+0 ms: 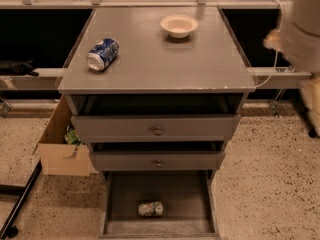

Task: Pick 7up can from bottom drawer and place on counter

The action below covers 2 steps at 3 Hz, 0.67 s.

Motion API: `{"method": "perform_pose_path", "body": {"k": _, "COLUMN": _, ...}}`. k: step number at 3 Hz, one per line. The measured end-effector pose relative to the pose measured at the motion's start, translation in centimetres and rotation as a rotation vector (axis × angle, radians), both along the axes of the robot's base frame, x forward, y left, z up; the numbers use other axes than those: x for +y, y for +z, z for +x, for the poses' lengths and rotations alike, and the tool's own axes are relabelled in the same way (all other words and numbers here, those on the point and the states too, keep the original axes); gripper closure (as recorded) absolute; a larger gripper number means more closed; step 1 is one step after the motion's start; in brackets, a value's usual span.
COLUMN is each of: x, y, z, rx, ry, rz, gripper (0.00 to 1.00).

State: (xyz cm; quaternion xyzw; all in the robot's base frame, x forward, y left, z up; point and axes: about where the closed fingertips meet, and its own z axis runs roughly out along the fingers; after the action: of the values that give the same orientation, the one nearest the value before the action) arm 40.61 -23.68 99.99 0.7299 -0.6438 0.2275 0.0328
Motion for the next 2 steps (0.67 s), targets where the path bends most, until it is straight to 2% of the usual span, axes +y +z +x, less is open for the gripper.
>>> {"method": "perform_pose_path", "body": {"k": 1, "x": 10.6, "y": -0.4, "z": 5.6, "rx": -0.023, "ry": 0.275, "rz": -0.110, "gripper": 0.00}}
{"method": "perform_pose_path", "body": {"k": 2, "x": 12.8, "y": -2.3, "z": 2.0, "rx": 0.011, "ry": 0.474, "rz": -0.206, "gripper": 0.00}}
